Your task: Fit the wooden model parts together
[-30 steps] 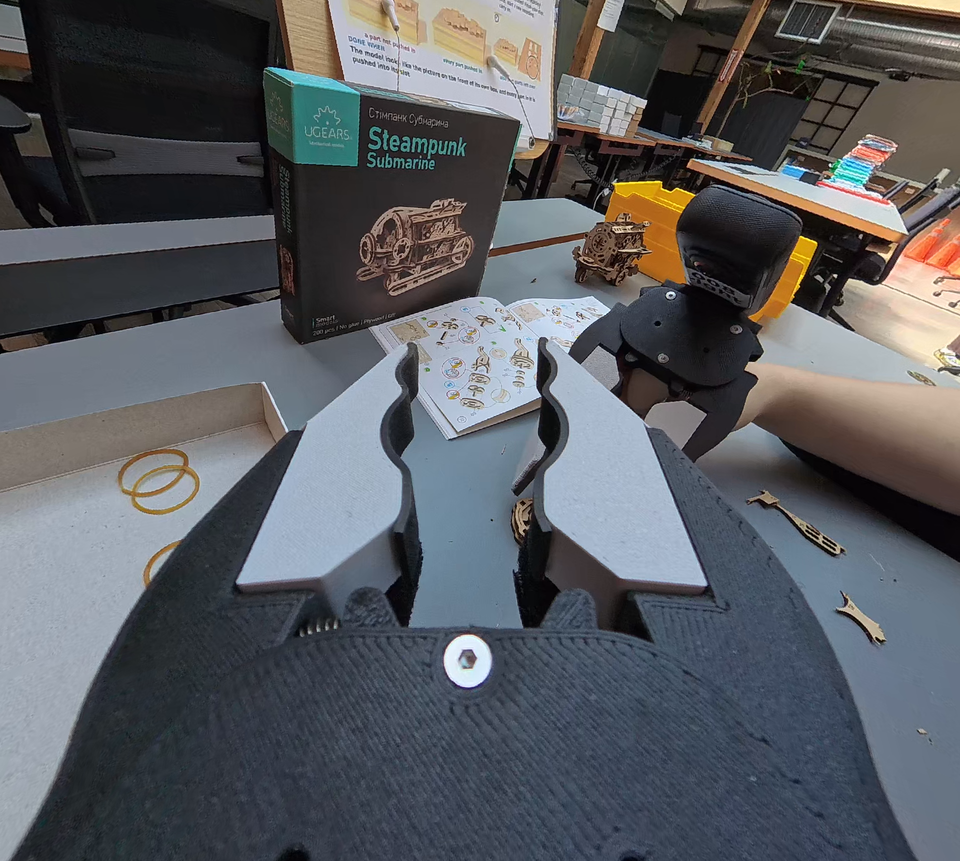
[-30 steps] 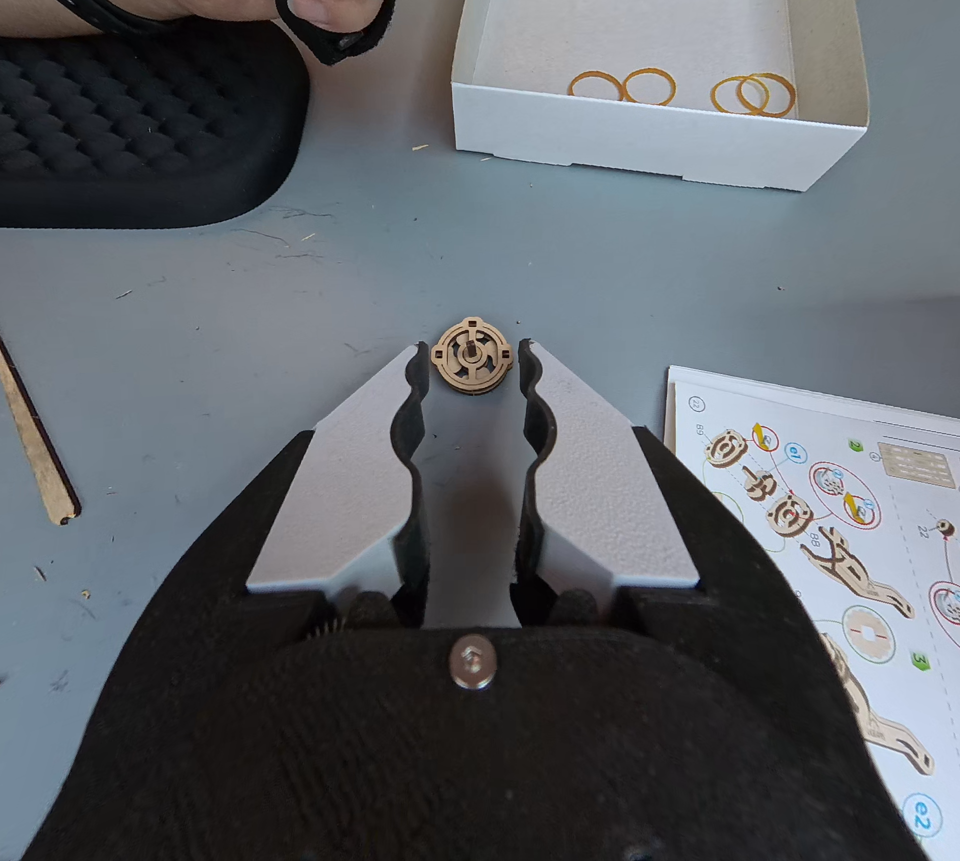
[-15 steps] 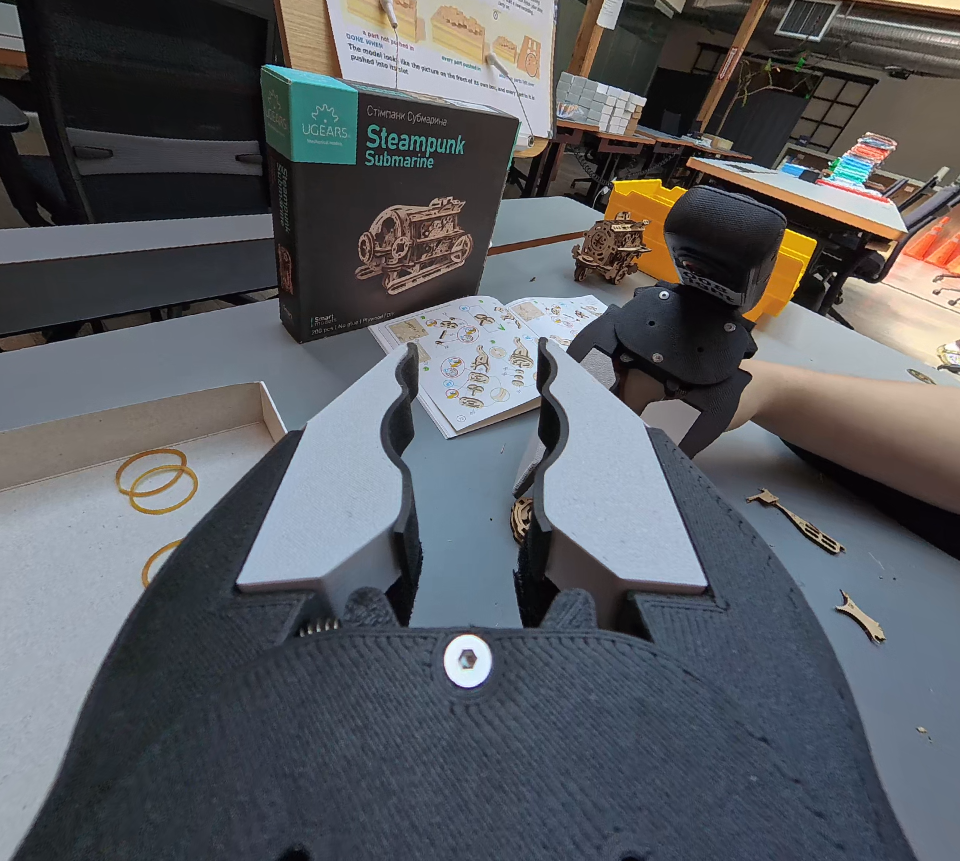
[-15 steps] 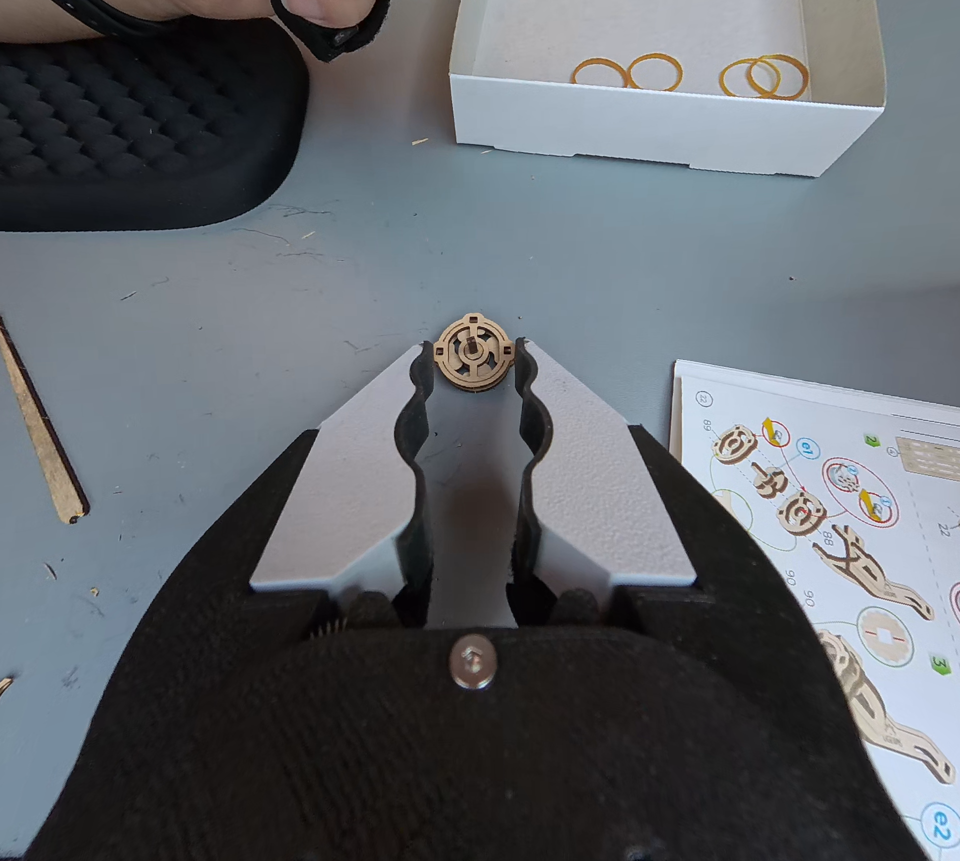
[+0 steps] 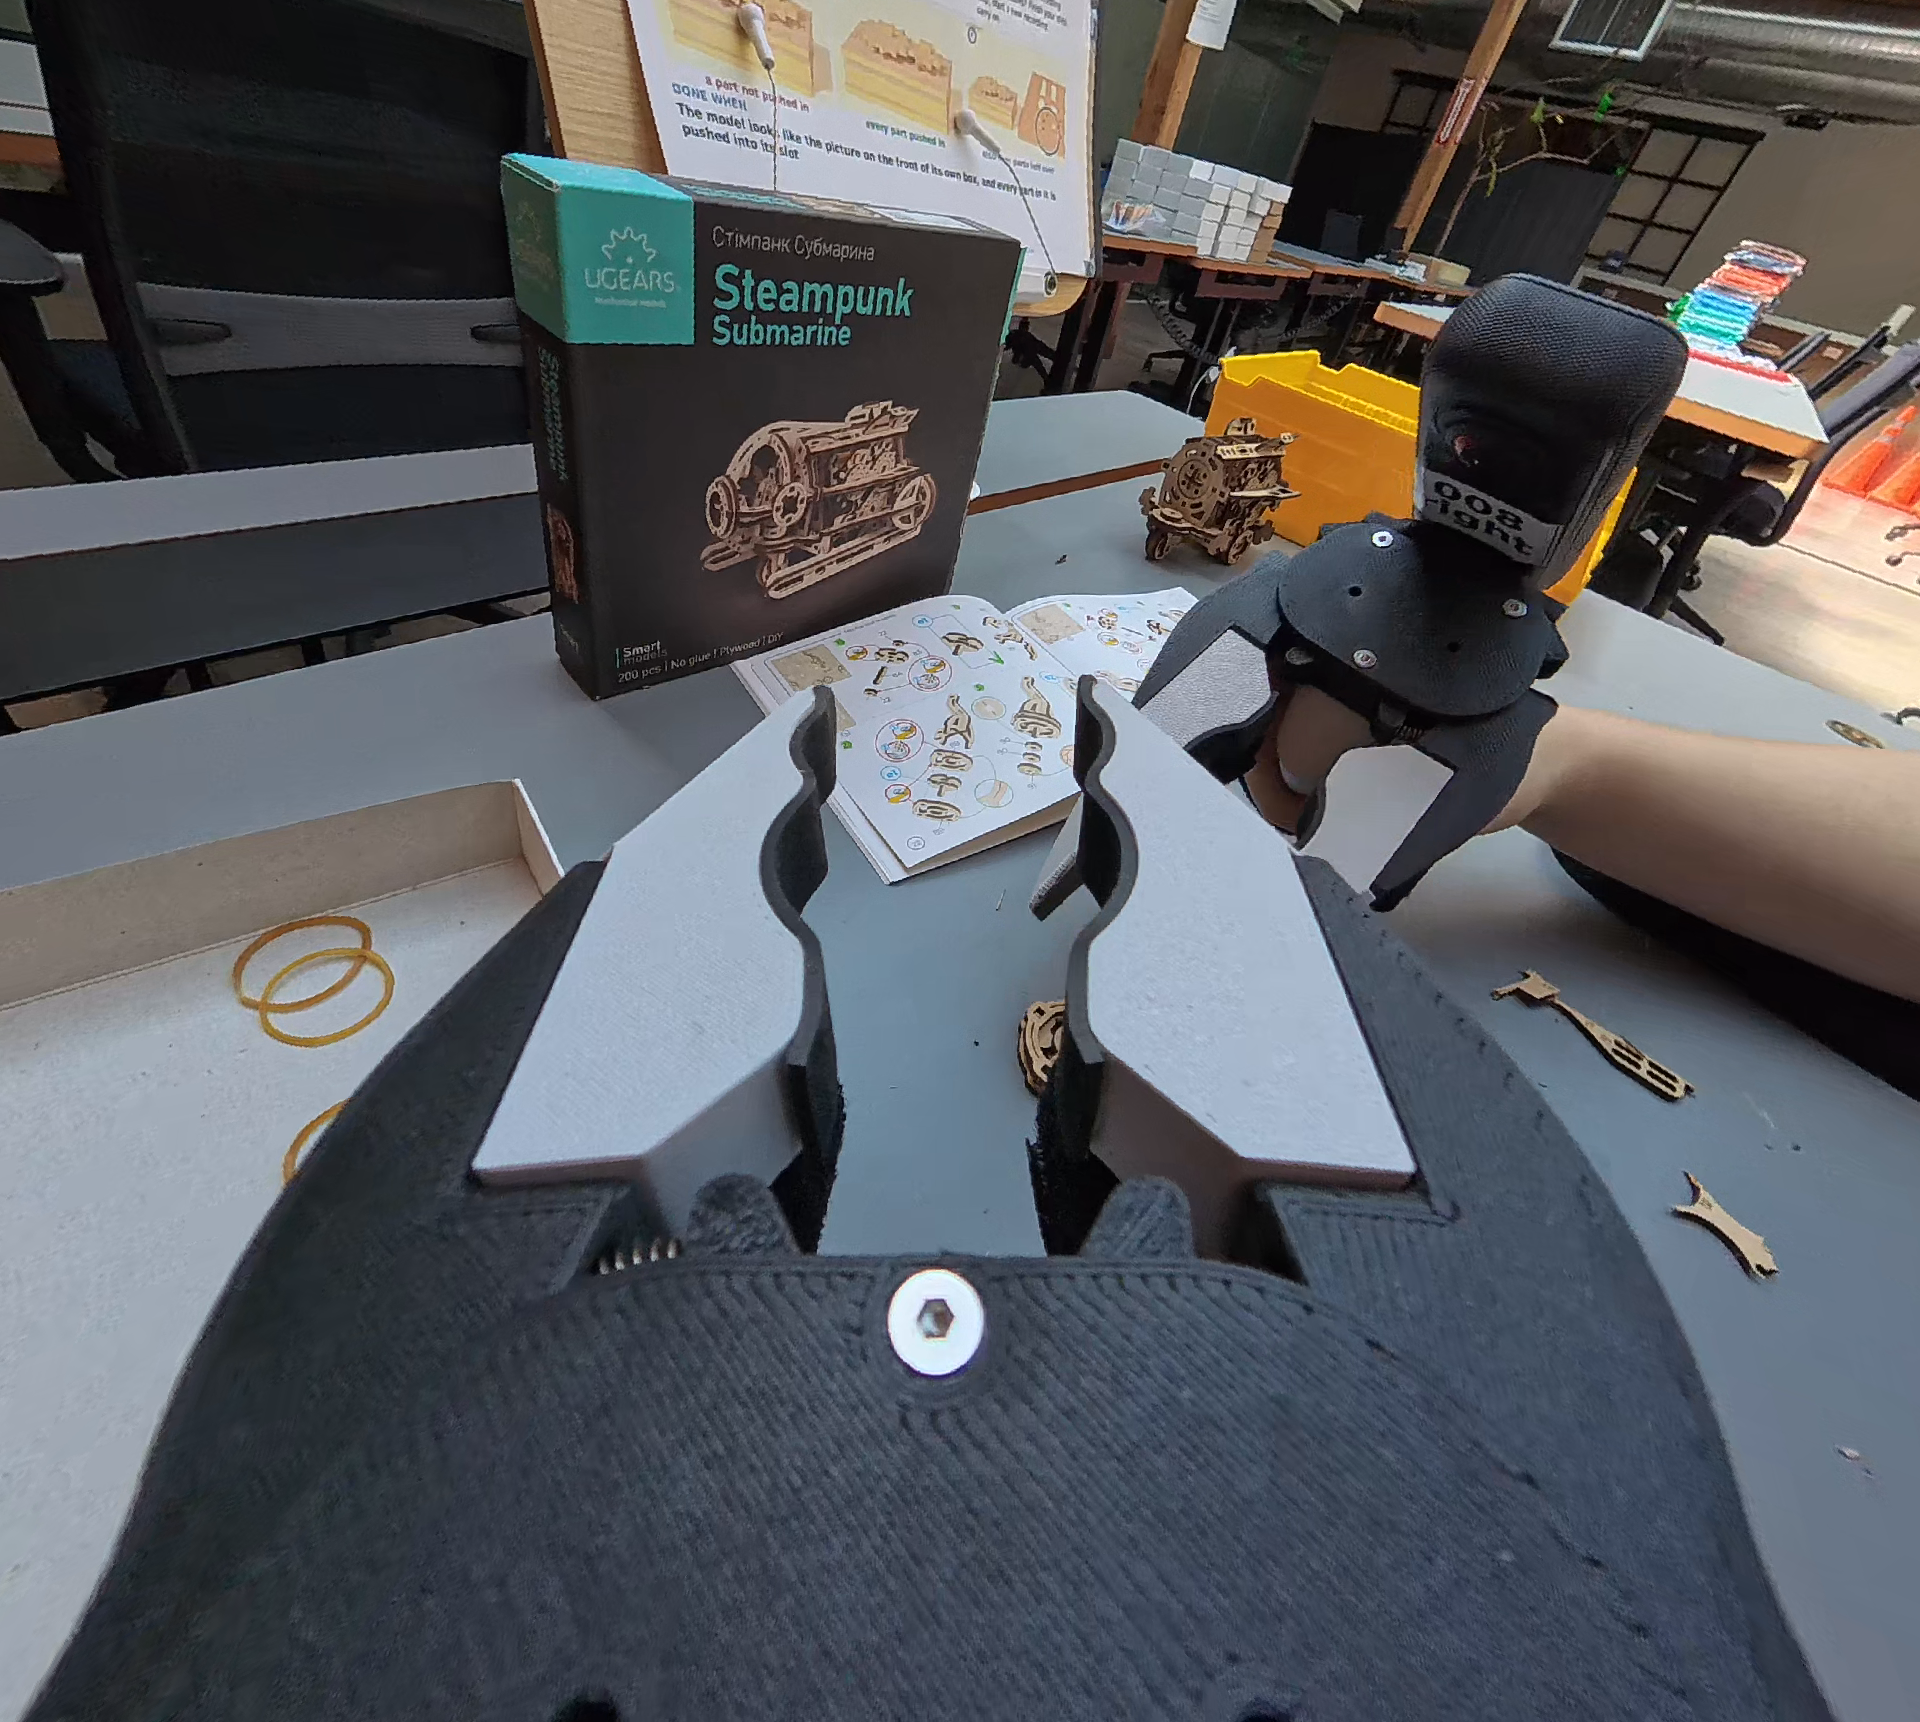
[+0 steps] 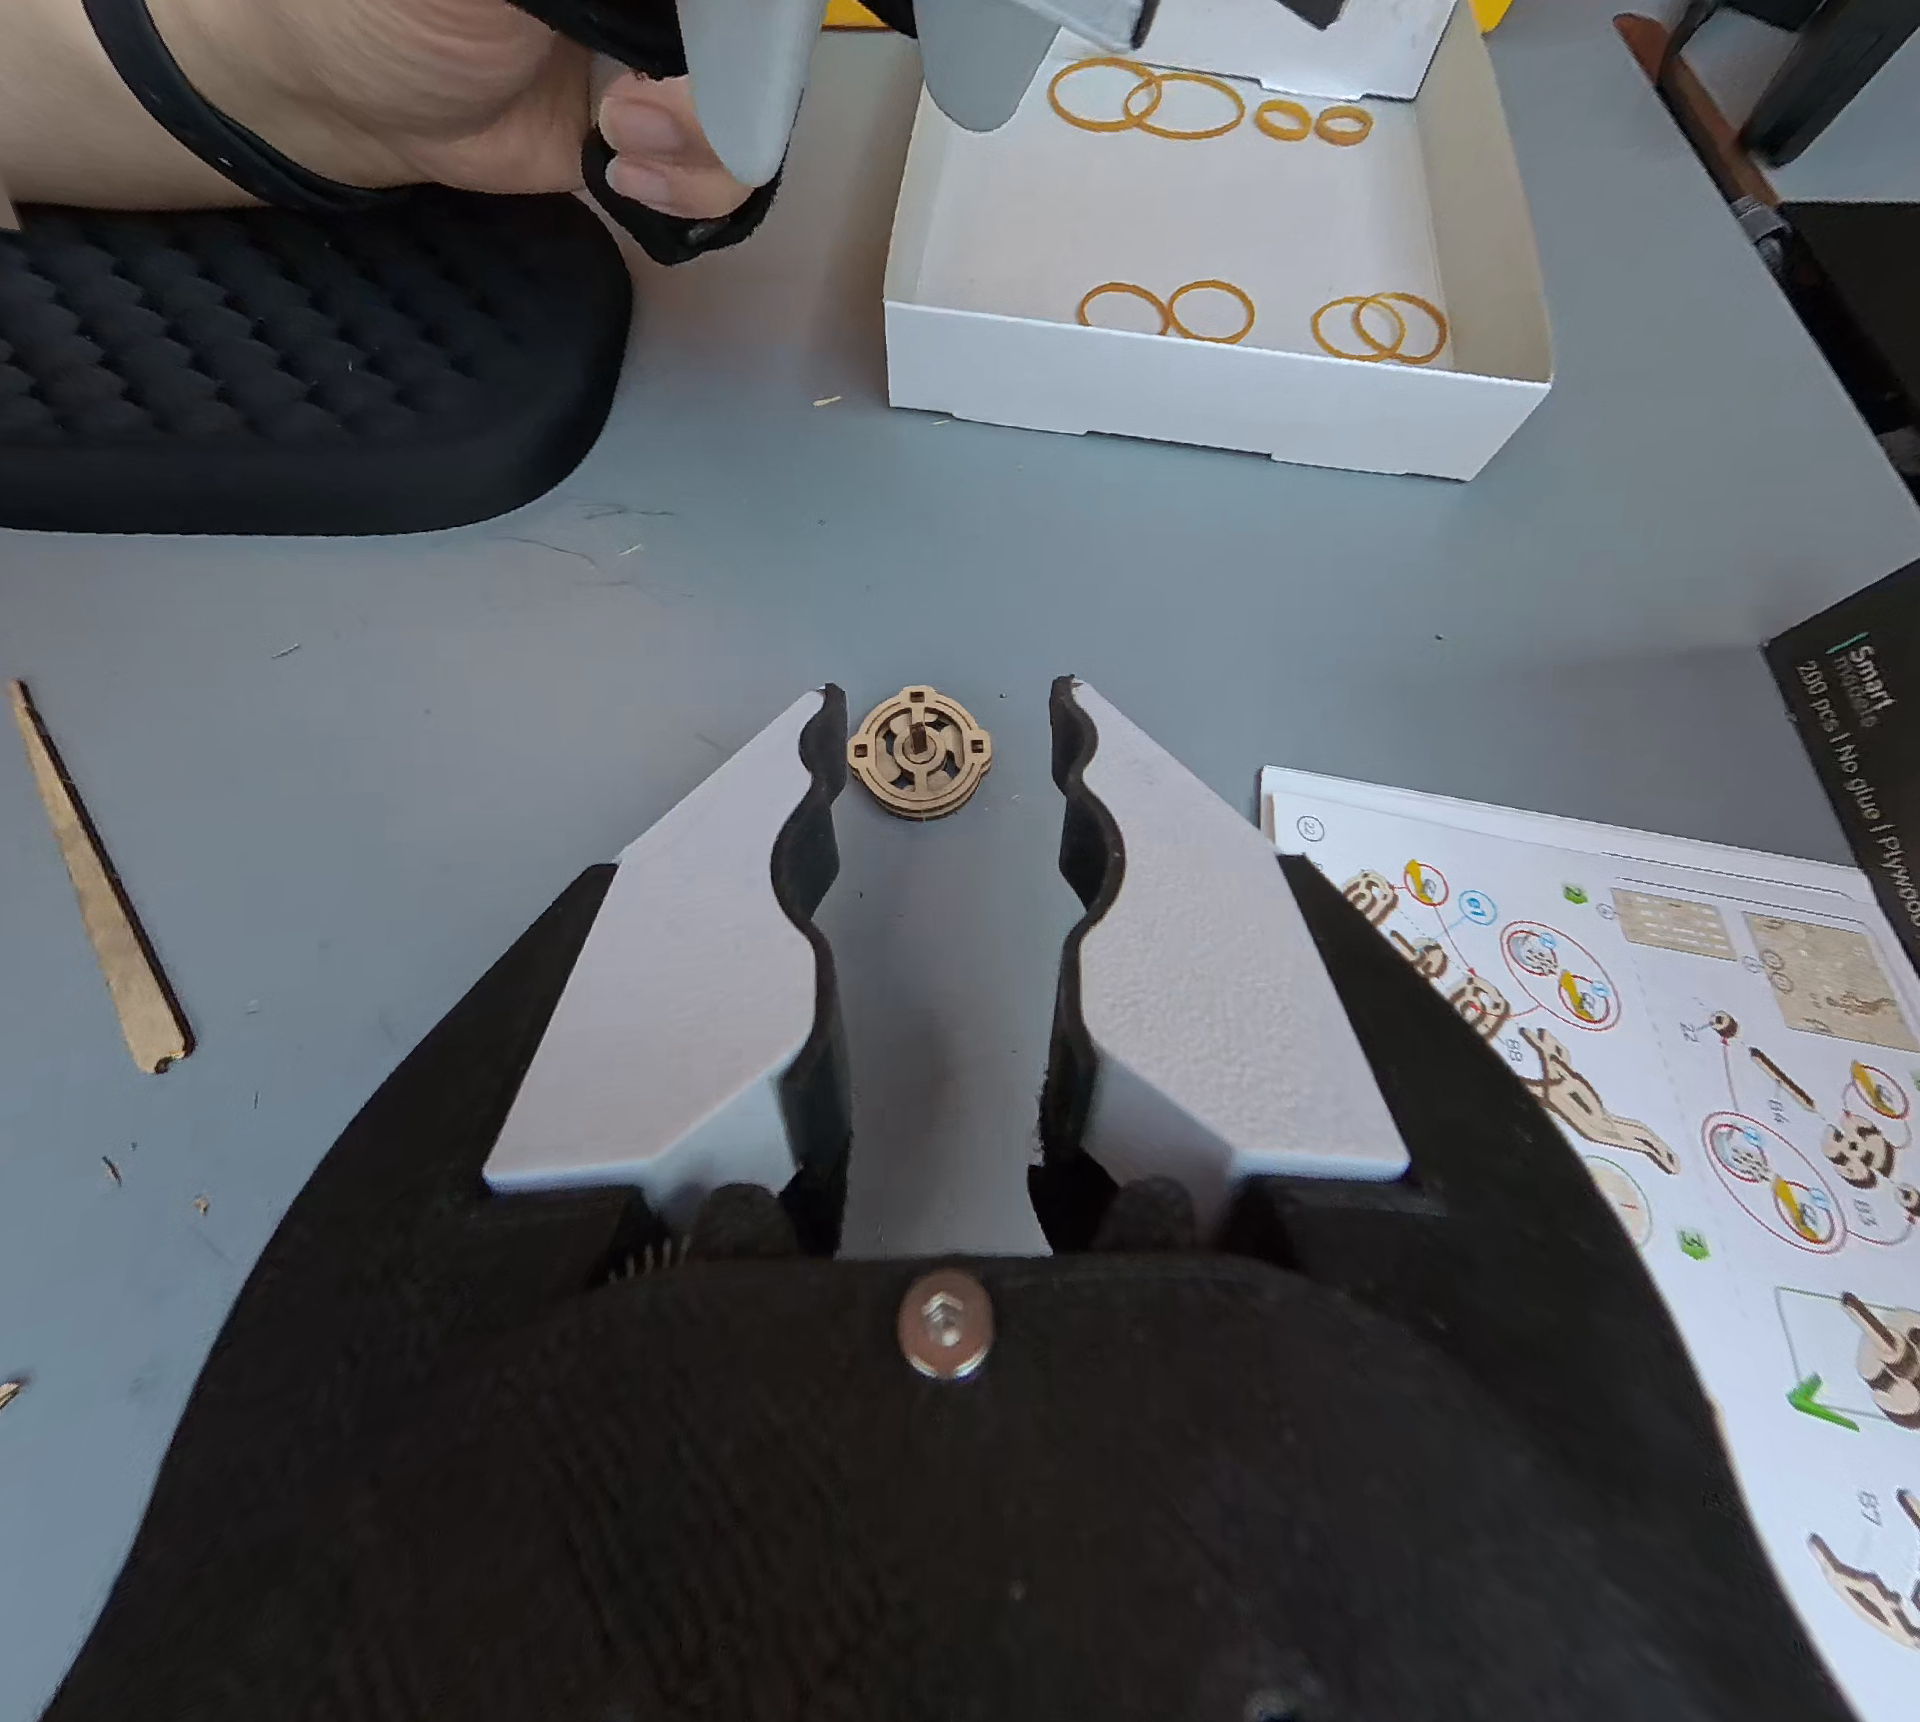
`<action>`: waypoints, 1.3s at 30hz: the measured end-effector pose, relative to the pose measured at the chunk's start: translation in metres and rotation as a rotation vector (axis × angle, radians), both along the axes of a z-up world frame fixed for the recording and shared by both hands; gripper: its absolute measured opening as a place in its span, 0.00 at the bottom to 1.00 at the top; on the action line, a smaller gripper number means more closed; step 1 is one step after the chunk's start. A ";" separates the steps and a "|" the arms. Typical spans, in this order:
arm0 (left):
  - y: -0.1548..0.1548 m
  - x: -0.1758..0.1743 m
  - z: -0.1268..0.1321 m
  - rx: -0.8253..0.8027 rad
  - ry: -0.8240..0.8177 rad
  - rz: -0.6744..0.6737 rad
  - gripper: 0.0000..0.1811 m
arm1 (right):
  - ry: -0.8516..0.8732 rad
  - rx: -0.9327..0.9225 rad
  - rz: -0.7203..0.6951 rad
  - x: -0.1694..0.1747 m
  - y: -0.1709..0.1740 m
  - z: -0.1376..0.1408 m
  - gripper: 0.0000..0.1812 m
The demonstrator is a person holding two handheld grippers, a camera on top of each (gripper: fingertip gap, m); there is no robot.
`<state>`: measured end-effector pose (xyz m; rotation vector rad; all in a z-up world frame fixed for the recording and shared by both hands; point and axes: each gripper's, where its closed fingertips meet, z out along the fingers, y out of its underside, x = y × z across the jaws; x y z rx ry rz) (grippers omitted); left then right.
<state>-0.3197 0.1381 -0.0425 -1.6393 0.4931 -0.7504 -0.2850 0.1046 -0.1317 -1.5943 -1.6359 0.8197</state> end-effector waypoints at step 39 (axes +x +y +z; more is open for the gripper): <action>-0.003 0.001 0.006 0.038 -0.008 -0.008 0.25 | 0.371 0.612 -0.423 0.059 0.066 0.078 0.24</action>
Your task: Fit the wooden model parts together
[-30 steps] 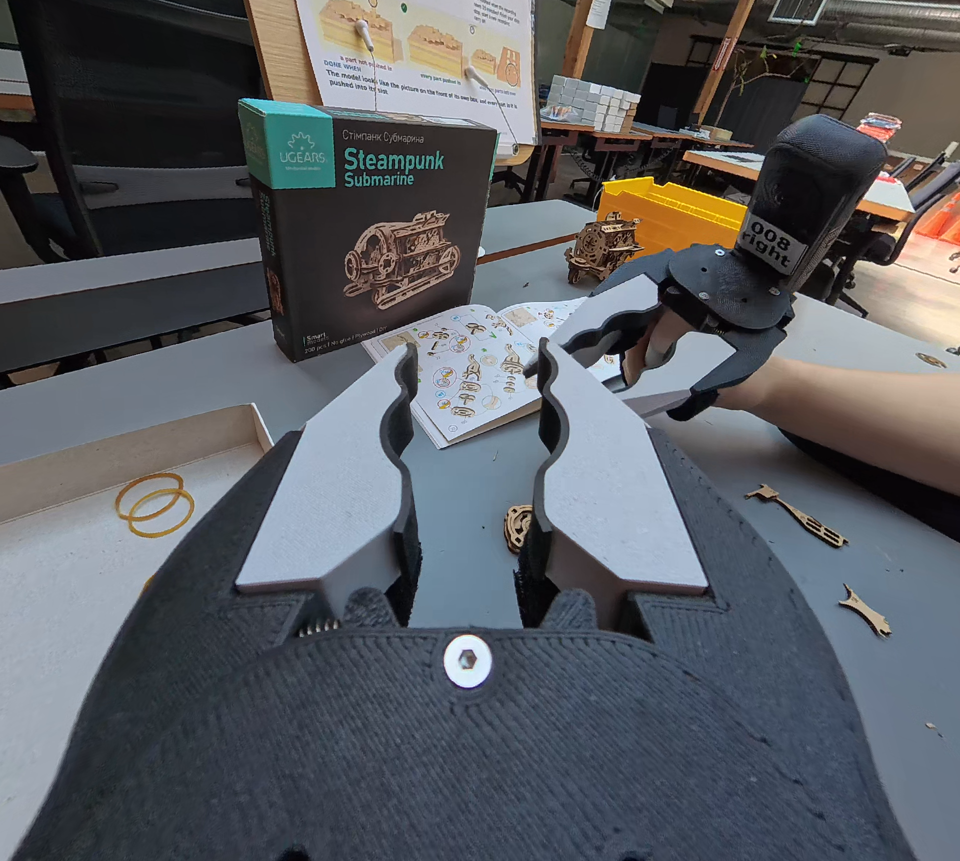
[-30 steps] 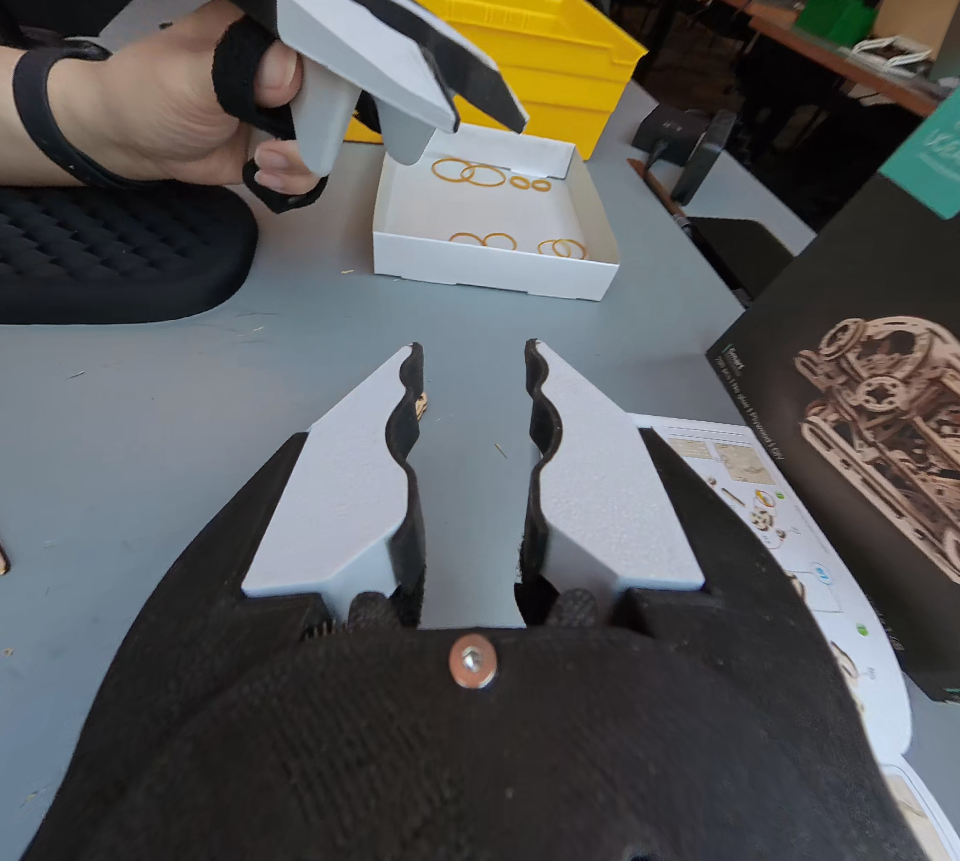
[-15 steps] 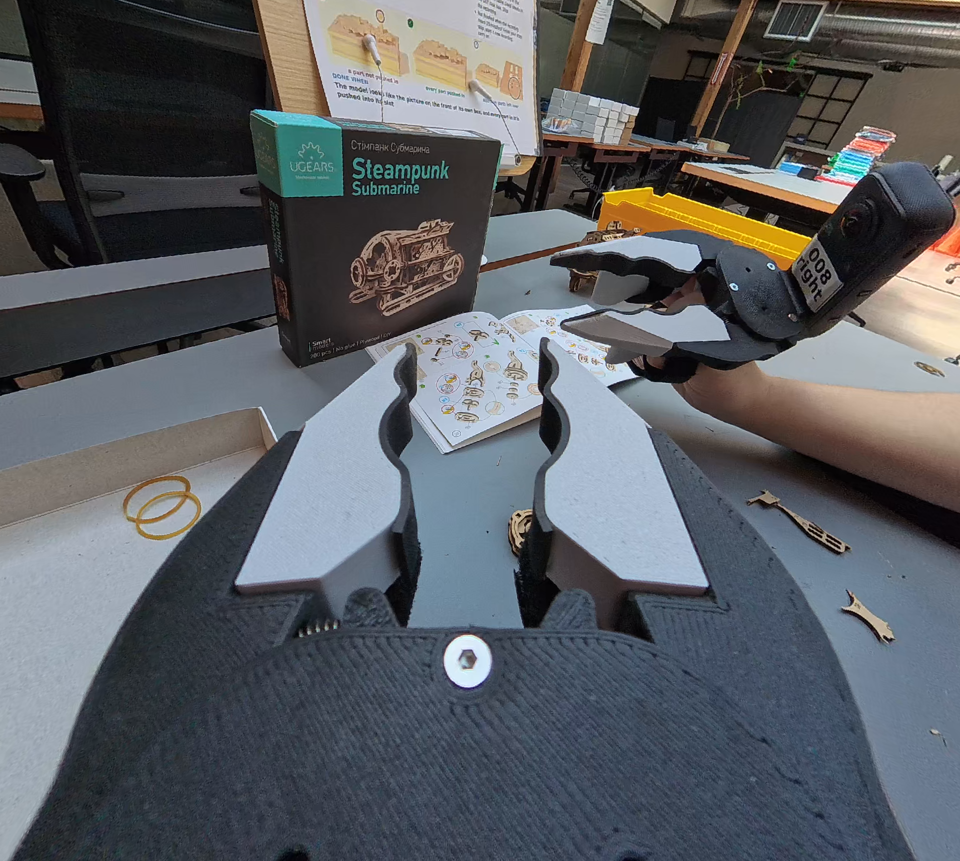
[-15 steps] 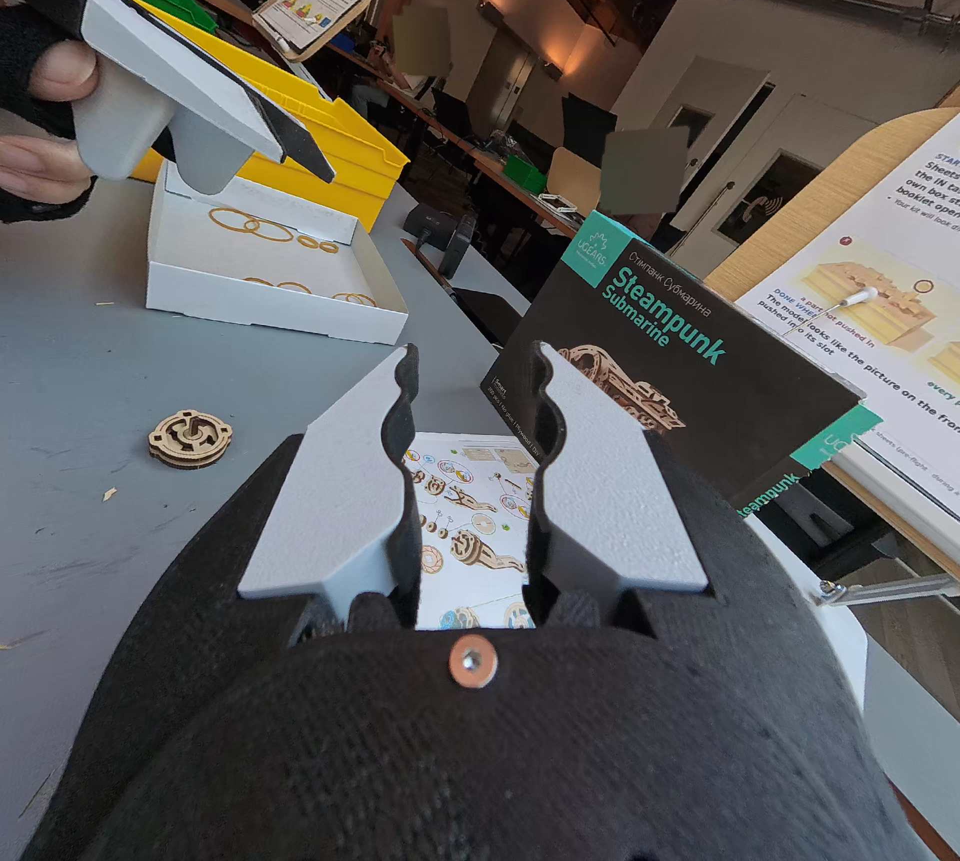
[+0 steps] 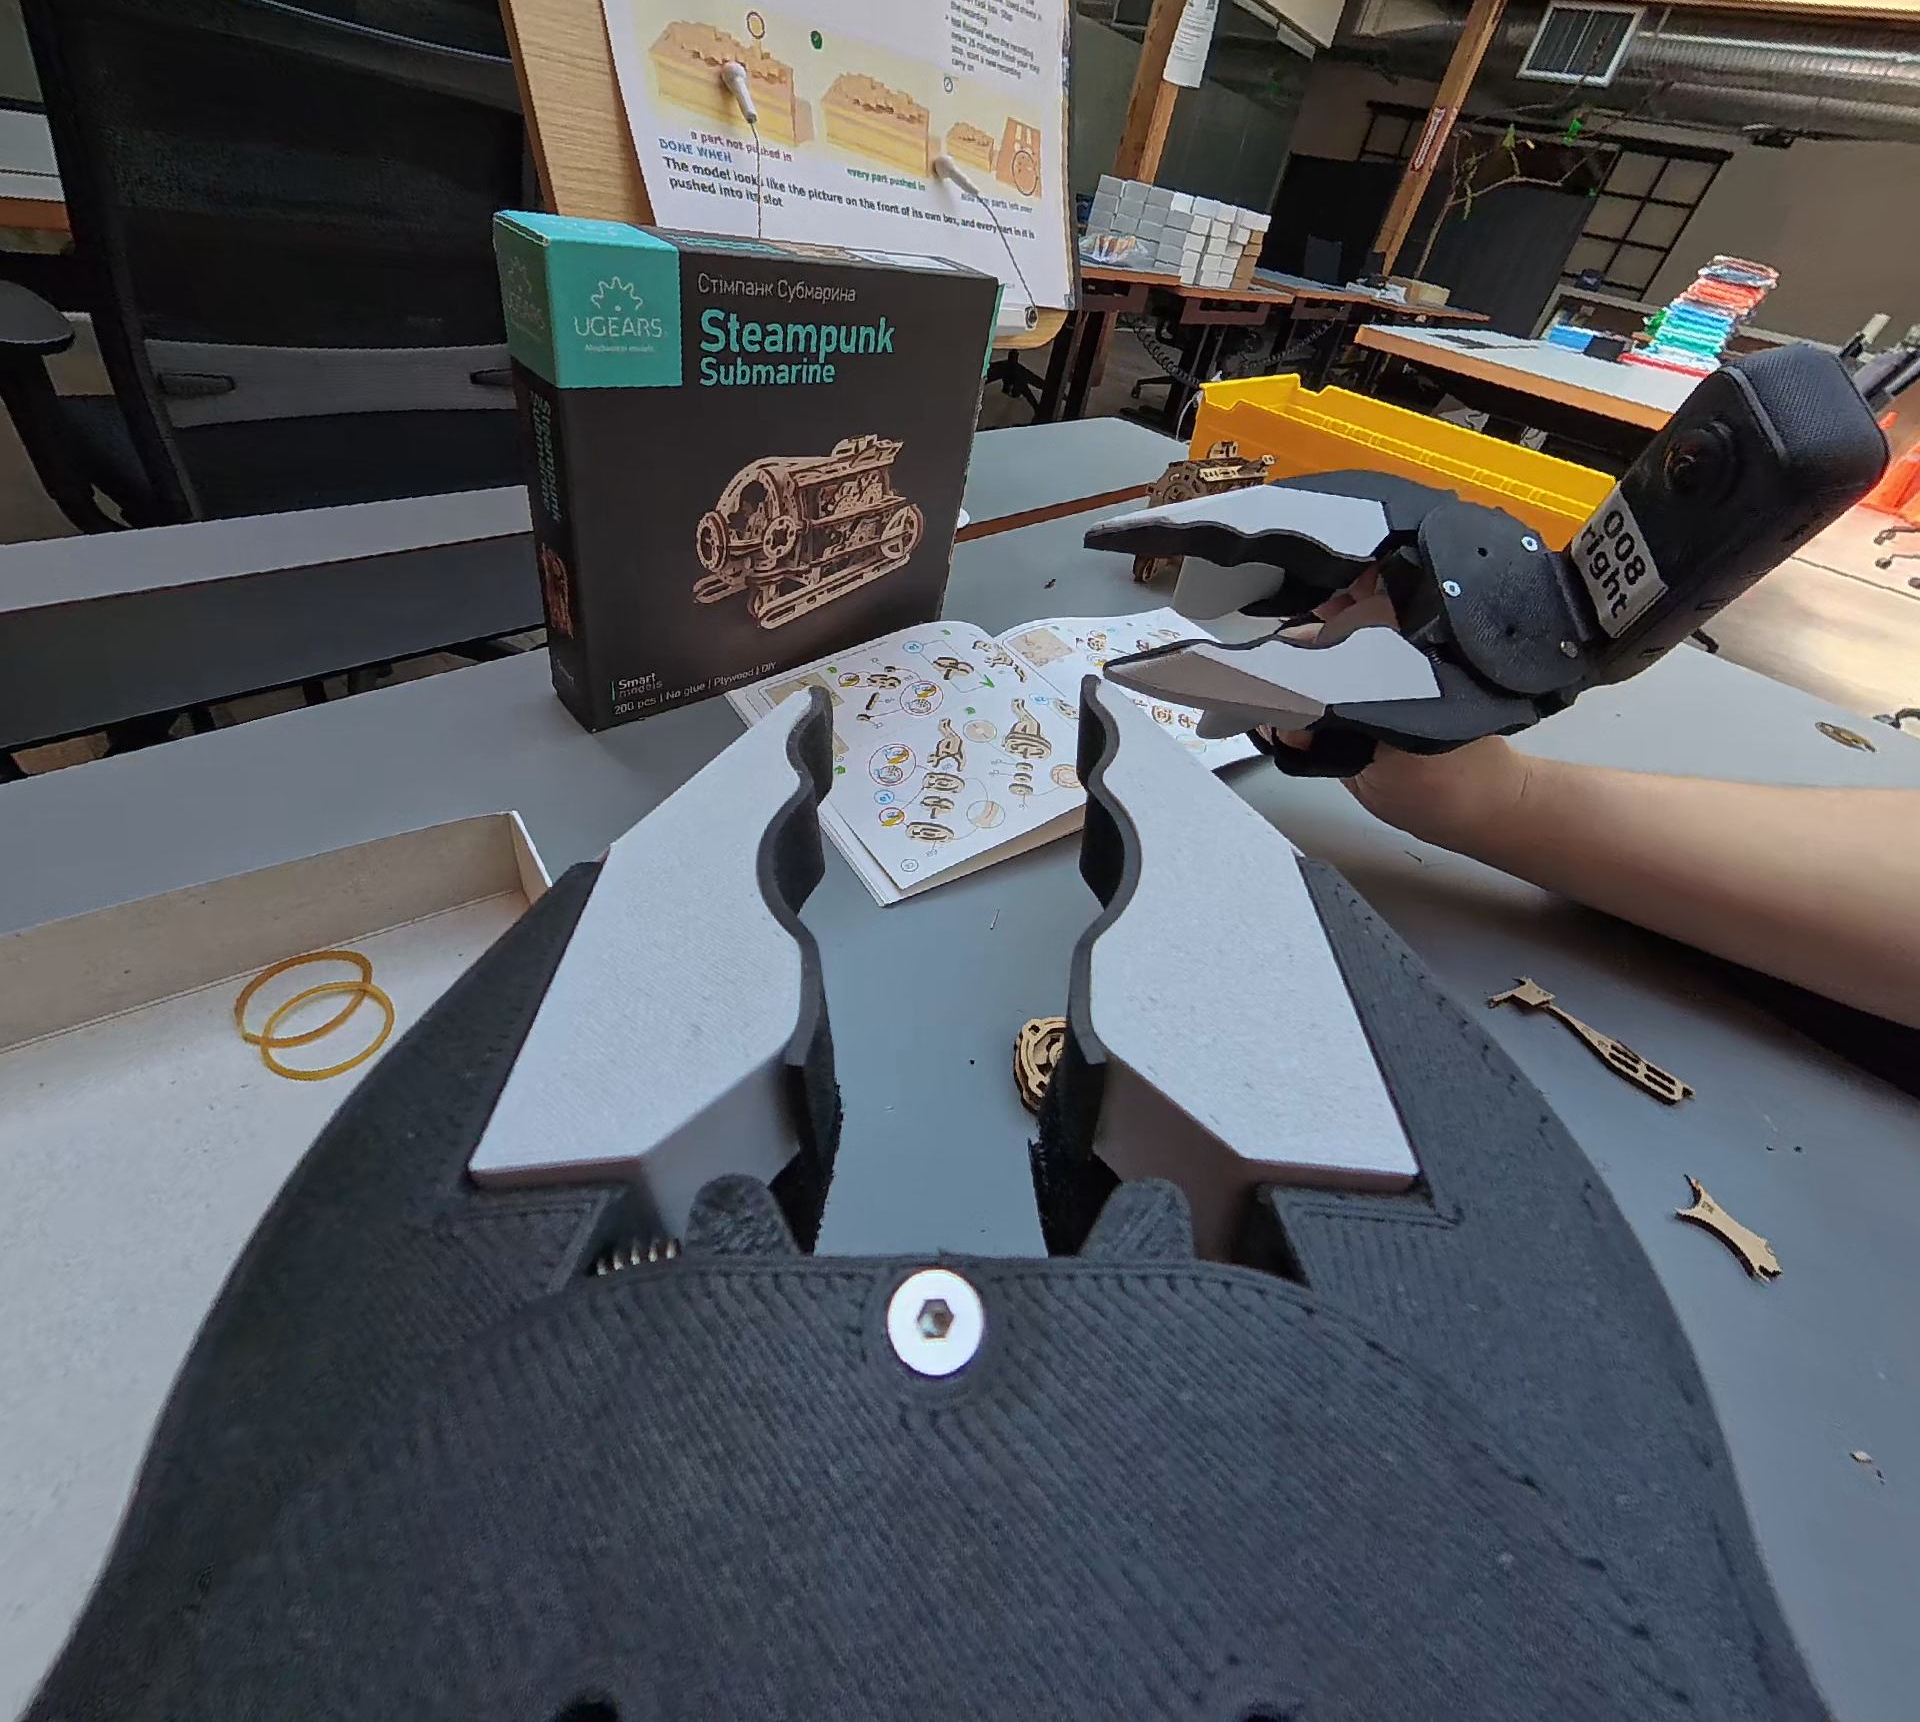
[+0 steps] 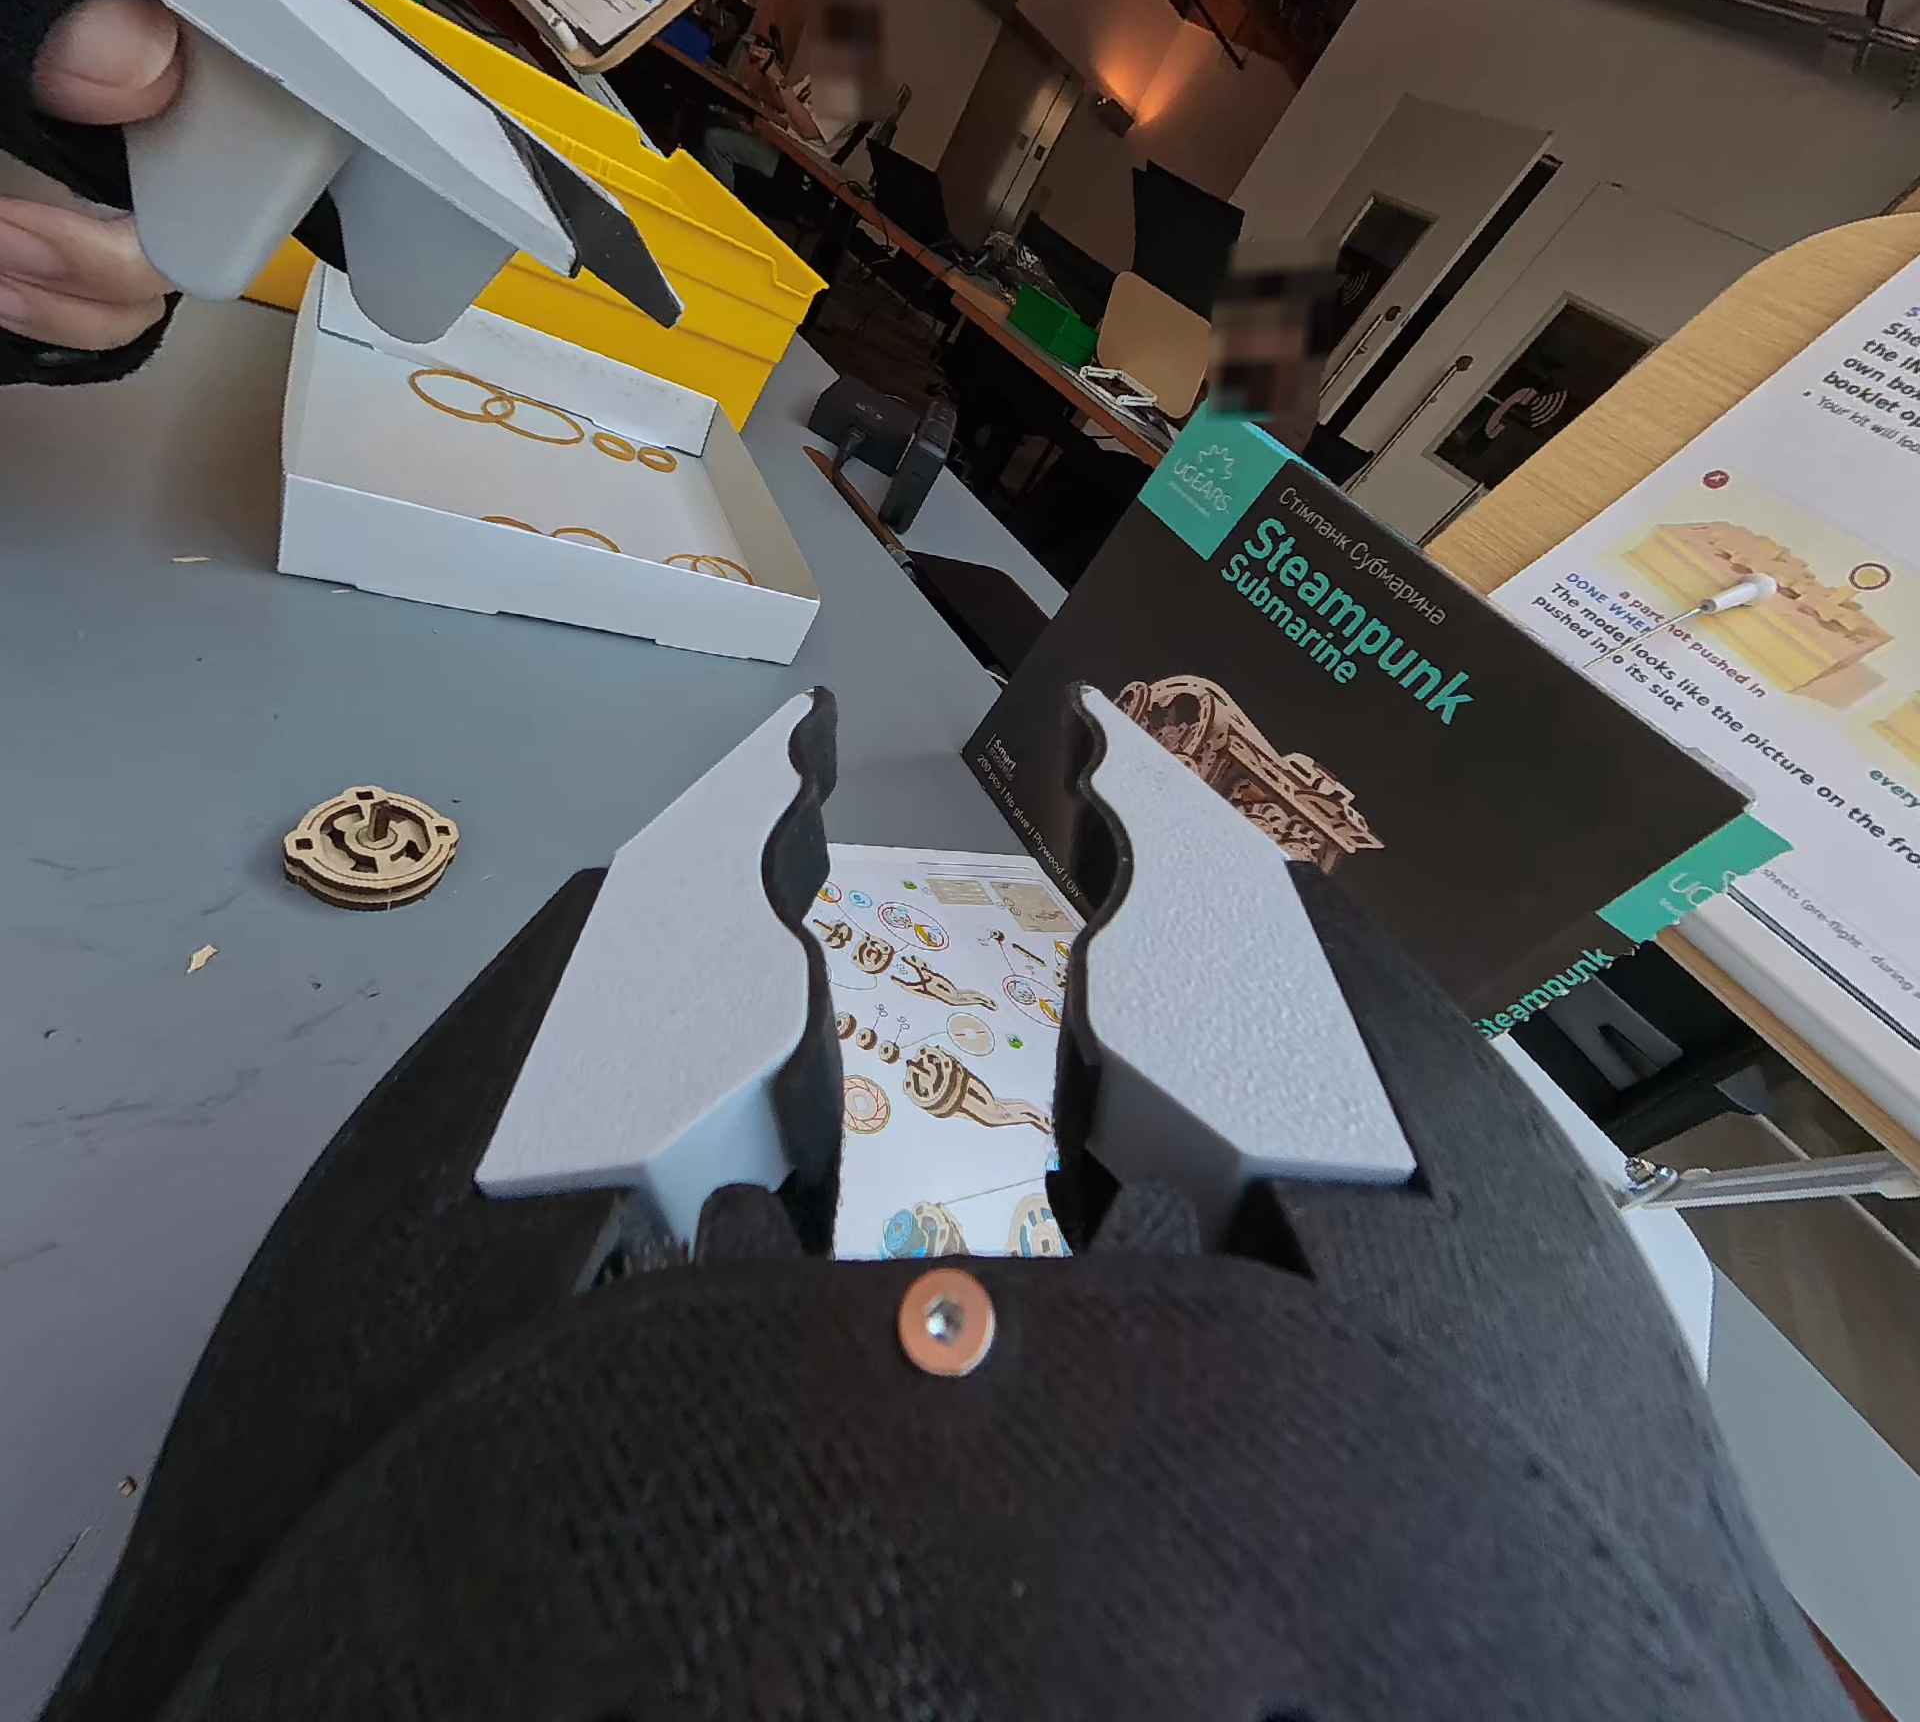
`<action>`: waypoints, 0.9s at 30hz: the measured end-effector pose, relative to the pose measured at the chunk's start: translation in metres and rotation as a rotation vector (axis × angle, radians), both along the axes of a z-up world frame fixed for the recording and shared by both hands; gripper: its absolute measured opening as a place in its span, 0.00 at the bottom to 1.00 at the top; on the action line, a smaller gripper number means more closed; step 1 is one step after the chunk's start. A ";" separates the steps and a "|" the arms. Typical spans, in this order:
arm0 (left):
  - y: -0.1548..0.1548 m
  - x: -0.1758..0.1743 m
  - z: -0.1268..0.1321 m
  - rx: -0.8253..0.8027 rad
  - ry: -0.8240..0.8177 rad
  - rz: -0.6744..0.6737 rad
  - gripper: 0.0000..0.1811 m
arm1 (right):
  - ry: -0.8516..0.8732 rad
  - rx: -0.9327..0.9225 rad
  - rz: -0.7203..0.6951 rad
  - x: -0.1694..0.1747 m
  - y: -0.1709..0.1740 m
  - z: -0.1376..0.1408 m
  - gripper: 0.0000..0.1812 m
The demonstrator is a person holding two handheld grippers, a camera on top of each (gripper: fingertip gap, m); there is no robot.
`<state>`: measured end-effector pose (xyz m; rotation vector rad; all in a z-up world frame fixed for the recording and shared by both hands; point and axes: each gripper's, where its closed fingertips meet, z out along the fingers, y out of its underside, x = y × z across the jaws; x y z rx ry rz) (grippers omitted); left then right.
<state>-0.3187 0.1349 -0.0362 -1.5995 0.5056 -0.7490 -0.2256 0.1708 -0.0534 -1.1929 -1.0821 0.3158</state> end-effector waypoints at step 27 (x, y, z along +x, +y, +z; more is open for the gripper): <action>0.007 -0.018 0.005 0.002 -0.056 0.045 0.25 | -0.054 -0.180 0.145 0.008 -0.033 -0.017 0.03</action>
